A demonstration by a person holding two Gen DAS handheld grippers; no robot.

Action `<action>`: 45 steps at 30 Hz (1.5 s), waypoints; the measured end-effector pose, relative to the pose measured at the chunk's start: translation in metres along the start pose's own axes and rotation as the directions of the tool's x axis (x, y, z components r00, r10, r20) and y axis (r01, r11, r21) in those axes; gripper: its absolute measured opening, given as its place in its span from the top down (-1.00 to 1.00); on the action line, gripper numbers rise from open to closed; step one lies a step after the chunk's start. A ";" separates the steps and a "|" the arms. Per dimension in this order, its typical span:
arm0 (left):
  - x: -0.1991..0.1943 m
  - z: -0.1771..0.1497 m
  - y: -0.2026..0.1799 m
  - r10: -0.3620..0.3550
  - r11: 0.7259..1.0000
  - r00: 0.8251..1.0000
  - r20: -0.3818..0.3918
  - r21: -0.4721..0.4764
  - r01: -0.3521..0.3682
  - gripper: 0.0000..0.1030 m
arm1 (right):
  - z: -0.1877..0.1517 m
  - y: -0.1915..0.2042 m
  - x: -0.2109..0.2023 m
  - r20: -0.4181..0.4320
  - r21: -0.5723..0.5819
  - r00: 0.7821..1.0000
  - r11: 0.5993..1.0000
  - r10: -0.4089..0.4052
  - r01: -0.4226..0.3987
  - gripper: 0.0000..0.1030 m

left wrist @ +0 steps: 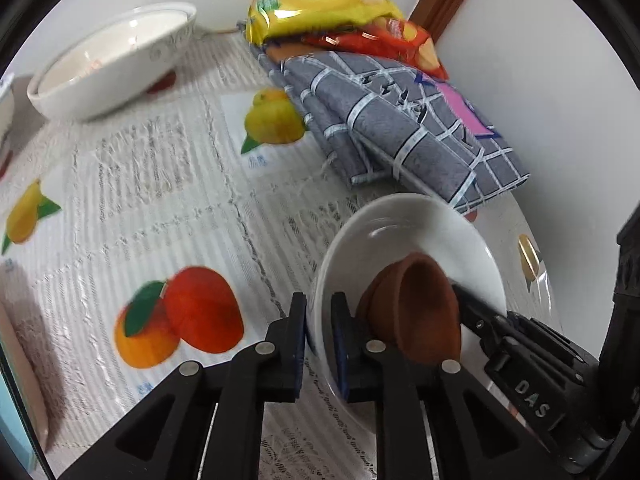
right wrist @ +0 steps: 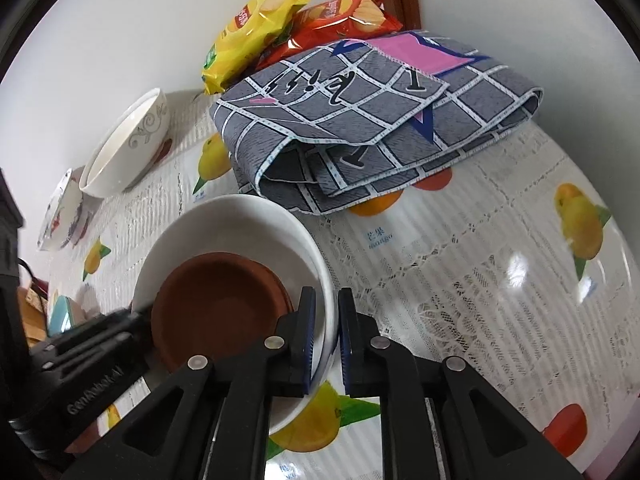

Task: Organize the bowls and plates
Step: 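Lift the white bowl with both grippers and carry it over the blue plate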

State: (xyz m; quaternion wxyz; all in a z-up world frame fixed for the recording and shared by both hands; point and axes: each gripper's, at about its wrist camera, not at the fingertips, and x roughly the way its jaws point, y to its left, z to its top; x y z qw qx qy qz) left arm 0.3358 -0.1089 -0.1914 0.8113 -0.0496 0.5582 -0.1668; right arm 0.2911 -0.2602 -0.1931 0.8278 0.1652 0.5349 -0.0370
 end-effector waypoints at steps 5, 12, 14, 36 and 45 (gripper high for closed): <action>0.001 -0.001 0.003 -0.012 1.000 1.000 -0.001 -0.025 0.012 0.72 | -0.002 -0.003 -0.001 0.020 -0.005 1.000 1.000 -0.005 0.005 0.73; -0.003 -0.004 -0.003 0.035 0.999 0.999 0.025 0.022 -0.036 0.82 | -0.004 0.000 -0.005 0.049 0.013 0.999 1.000 -0.003 0.002 0.80; -0.006 -0.003 -0.003 0.035 0.999 0.999 0.027 0.018 -0.036 0.82 | -0.002 -0.004 -0.007 0.038 0.038 0.999 0.999 0.022 -0.024 0.80; -0.072 -0.012 0.003 0.031 1.000 0.995 0.091 -0.007 -0.030 0.84 | -0.002 0.020 -0.068 0.106 0.037 0.992 0.996 0.073 -0.078 0.80; -0.095 -0.019 0.012 0.038 0.999 0.993 0.116 -0.012 -0.036 0.84 | -0.008 0.038 -0.085 0.126 0.023 0.988 0.996 0.084 -0.088 0.80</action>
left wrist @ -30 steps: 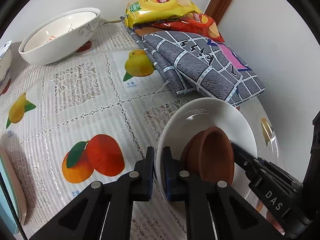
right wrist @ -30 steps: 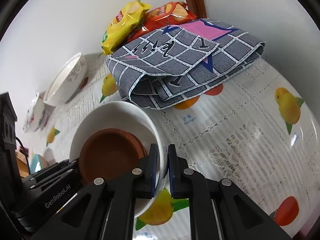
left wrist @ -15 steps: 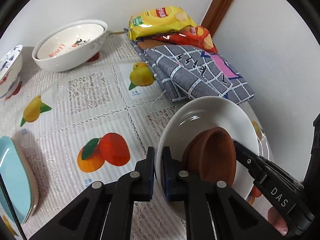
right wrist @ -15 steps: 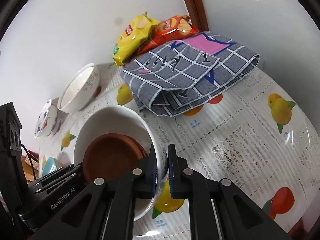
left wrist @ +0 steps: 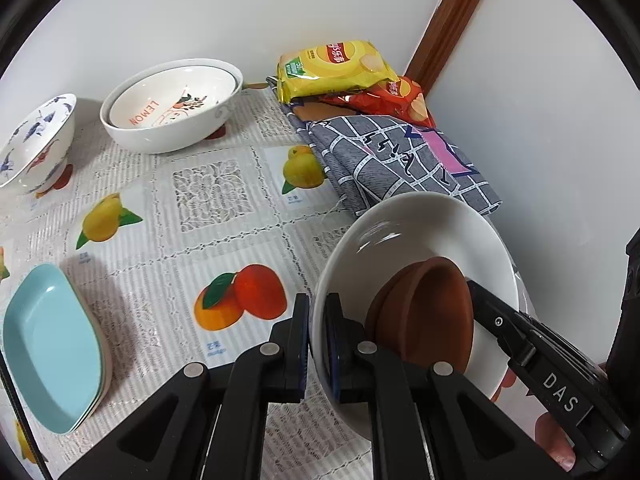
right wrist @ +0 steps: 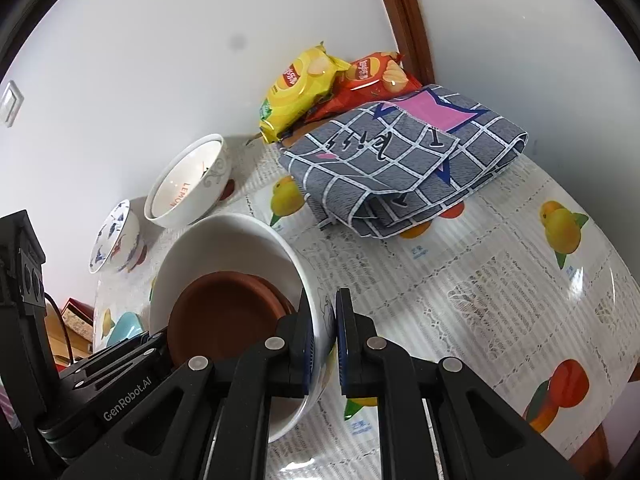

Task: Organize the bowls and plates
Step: 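Lift the white bowl with both grippers and carry it over the blue plate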

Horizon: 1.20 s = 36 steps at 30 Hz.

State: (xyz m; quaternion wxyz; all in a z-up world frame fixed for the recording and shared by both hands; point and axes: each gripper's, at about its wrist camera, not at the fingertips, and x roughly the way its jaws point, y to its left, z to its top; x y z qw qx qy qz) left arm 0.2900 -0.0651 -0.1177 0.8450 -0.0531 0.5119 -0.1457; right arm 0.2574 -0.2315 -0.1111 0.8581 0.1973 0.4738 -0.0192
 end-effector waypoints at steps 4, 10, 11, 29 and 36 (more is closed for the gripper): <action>-0.008 -0.003 0.006 0.002 1.000 1.000 0.011 -0.005 -0.002 0.84 | -0.003 0.009 -0.004 0.003 -0.011 1.000 1.000 0.004 -0.004 0.81; -0.015 -0.007 0.019 0.003 1.000 1.000 0.017 -0.023 -0.003 0.84 | -0.007 0.023 -0.006 0.009 -0.034 1.000 0.999 0.005 -0.005 0.81; -0.016 -0.008 0.021 0.005 1.000 1.000 0.018 -0.025 -0.005 0.84 | -0.008 0.026 -0.006 0.008 -0.036 1.000 0.999 0.007 -0.006 0.81; -0.030 -0.017 0.058 0.023 0.997 0.999 0.024 -0.070 -0.021 0.84 | -0.020 0.059 0.003 -0.009 -0.050 0.999 0.998 0.043 -0.044 0.80; -0.035 -0.021 0.069 0.030 0.996 0.999 0.026 -0.085 -0.028 0.84 | -0.026 0.069 0.007 -0.018 -0.058 0.998 0.997 0.052 -0.053 0.80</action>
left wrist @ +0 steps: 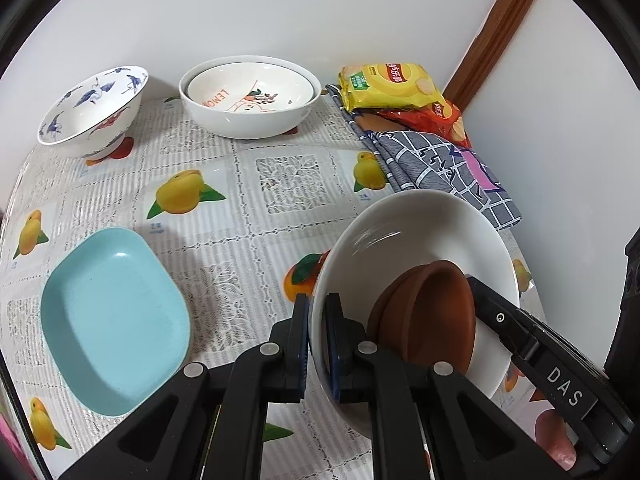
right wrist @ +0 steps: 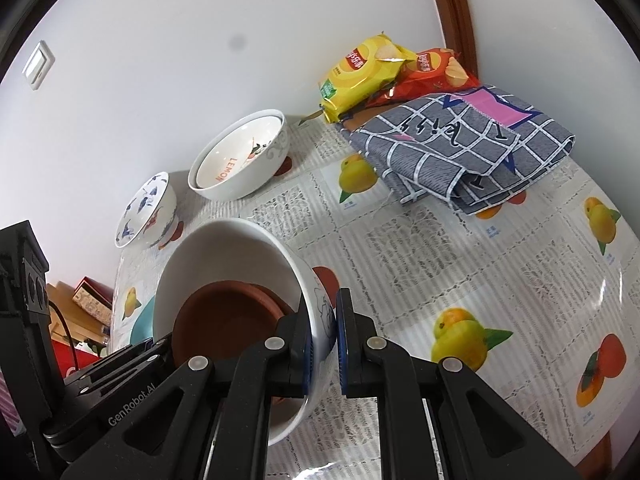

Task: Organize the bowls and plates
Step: 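Lift the white bowl with both grippers and carry it over the blue plate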

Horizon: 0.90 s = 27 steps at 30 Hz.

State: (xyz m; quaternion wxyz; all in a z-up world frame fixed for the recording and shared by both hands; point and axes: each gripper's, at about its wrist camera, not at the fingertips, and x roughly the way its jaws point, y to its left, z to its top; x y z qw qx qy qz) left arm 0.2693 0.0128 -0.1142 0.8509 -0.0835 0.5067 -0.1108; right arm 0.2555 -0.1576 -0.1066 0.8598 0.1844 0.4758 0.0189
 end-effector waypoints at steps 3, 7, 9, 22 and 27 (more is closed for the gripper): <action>-0.003 -0.001 0.004 0.003 1.000 1.000 0.004 -0.005 -0.003 0.84 | -0.001 0.004 0.000 -0.001 -0.004 1.000 1.000 0.003 -0.003 0.80; -0.006 -0.002 0.008 0.006 1.000 1.000 0.010 -0.014 -0.006 0.84 | -0.002 0.010 0.000 -0.002 -0.010 1.000 1.000 0.008 -0.009 0.80; -0.008 -0.003 0.010 0.007 1.000 1.000 0.013 -0.022 -0.007 0.84 | -0.002 0.012 0.001 -0.006 -0.016 1.000 1.000 0.011 -0.011 0.80; -0.018 -0.004 0.027 0.017 0.999 0.999 0.028 -0.051 -0.015 0.84 | -0.003 0.029 0.002 -0.005 -0.036 0.999 0.999 0.032 -0.032 0.80; -0.023 -0.004 0.034 0.023 0.998 0.999 0.035 -0.057 -0.021 0.84 | -0.004 0.036 0.003 -0.006 -0.043 0.999 0.998 0.039 -0.039 0.80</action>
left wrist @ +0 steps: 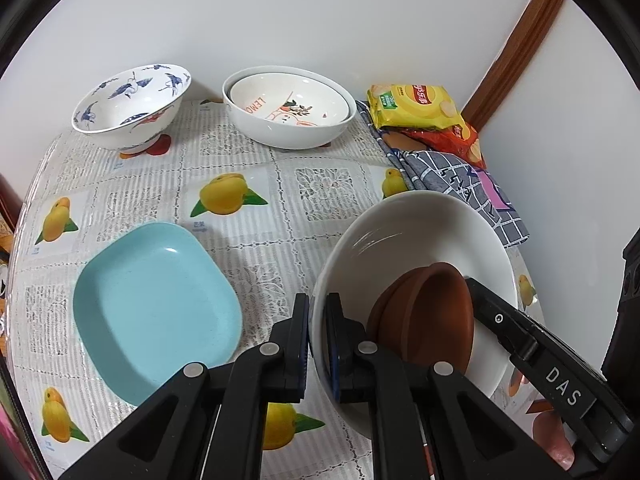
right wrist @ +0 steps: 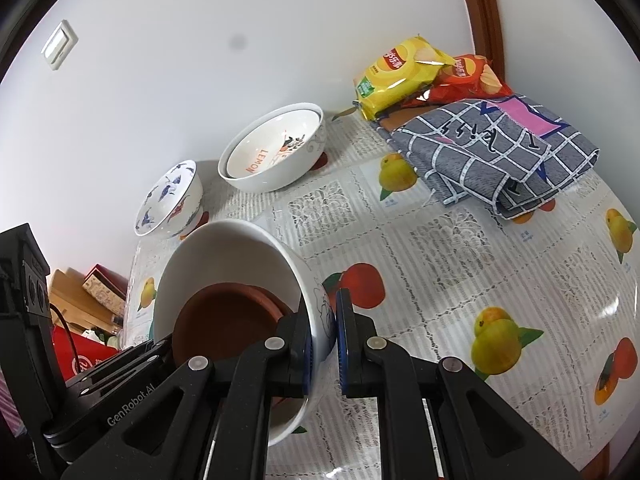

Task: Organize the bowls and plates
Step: 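Lift the white bowl with both grippers and carry it over the blue plate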

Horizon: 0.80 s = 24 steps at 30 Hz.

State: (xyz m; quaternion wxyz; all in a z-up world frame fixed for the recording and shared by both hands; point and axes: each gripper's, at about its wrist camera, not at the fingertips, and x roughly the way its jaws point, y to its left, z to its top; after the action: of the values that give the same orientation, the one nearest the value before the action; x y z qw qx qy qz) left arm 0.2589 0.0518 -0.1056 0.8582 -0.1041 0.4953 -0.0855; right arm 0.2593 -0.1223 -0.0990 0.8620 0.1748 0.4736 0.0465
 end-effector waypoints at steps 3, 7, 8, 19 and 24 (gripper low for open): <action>-0.002 0.001 0.004 0.003 1.000 1.000 0.003 -0.003 -0.003 0.84 | -0.001 0.004 0.001 0.001 -0.001 1.000 1.000 0.006 -0.006 0.80; -0.005 0.000 0.012 0.006 1.000 1.000 0.011 -0.008 -0.005 0.84 | -0.002 0.011 0.004 0.000 -0.011 1.000 1.000 0.012 -0.012 0.80; -0.005 0.000 0.014 0.006 1.000 1.000 0.012 -0.012 -0.006 0.84 | -0.002 0.013 0.005 0.000 -0.013 1.000 1.000 0.013 -0.013 0.80; -0.012 -0.004 0.040 0.025 0.999 1.000 0.013 -0.034 -0.025 0.84 | -0.013 0.033 0.015 -0.021 -0.028 0.999 0.999 0.038 -0.039 0.80; -0.014 -0.008 0.055 0.030 0.998 0.999 0.012 -0.058 -0.029 0.83 | -0.017 0.044 0.021 -0.034 -0.044 0.998 0.998 0.043 -0.044 0.80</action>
State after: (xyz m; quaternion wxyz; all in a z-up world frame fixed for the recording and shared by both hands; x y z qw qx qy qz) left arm 0.2479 0.1074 -0.1121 0.8592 -0.1220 0.4935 -0.0580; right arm 0.2606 -0.0715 -0.1085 0.8565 0.1649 0.4827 0.0788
